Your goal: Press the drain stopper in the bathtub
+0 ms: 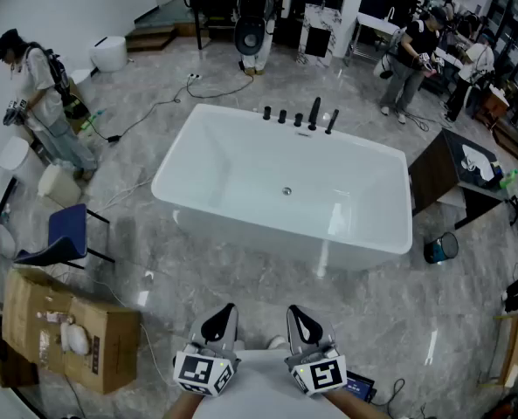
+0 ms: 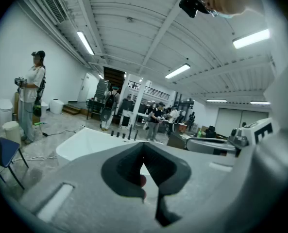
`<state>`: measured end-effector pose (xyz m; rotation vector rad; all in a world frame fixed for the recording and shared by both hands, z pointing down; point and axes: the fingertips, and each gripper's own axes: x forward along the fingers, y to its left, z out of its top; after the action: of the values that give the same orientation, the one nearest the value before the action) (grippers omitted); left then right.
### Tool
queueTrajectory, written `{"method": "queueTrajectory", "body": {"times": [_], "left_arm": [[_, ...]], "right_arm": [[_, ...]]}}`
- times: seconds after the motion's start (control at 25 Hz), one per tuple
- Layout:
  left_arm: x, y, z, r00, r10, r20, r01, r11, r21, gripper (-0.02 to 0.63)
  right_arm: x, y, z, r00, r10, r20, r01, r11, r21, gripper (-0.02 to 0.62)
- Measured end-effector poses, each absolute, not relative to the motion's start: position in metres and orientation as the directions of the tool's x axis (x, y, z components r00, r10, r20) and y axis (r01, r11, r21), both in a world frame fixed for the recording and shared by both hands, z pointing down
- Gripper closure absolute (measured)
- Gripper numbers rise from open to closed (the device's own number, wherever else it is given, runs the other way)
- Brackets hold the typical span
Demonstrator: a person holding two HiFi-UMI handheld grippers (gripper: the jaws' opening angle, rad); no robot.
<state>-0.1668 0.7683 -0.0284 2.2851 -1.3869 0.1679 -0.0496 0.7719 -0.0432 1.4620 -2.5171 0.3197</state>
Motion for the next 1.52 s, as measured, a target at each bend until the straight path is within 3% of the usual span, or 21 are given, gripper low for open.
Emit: {"method": "queueTrajectory", "body": {"times": [0.16,0.32,0.52,0.92,1.24,1.52], "left_arm": [[-0.118,0.728,-0.034,0.509,-0.829,0.233,-0.847,-0.434,0.307,0.601],[-0.058,0.749,-0.027,0.558,-0.794,0.242,-0.822,-0.489,0.291,0.601],[-0.01,0.762,-0.011,0.58,-0.76,0.293,-0.813,-0.518,0.265,0.601],[-0.052,0.689,0.01,0.603,-0.725,0.332,-0.795,-0.518,0.315,0.601],[-0.114,0.565,-0.002,0.664,-0.692,0.283,-0.746,-0.595,0.297,0.601],[-0.136,0.496,0.019,0.699,-0.639,0.321,-0.715,-0.624,0.316,0.601]], "right_arm": [[-0.02,0.749,-0.059,-0.476,-0.871,0.123,-0.878,0.479,-0.01,0.598],[0.035,0.767,-0.034,-0.402,-0.899,0.176,-0.915,0.389,-0.106,0.598],[0.072,0.758,-0.017,-0.406,-0.894,0.19,-0.913,0.39,-0.118,0.601],[0.022,0.685,0.004,-0.413,-0.88,0.234,-0.908,0.377,-0.184,0.601],[-0.002,0.572,-0.014,-0.221,-0.954,0.201,-0.962,0.18,-0.204,0.601],[-0.006,0.51,-0.012,-0.15,-0.967,0.208,-0.976,0.111,-0.187,0.6]]}}
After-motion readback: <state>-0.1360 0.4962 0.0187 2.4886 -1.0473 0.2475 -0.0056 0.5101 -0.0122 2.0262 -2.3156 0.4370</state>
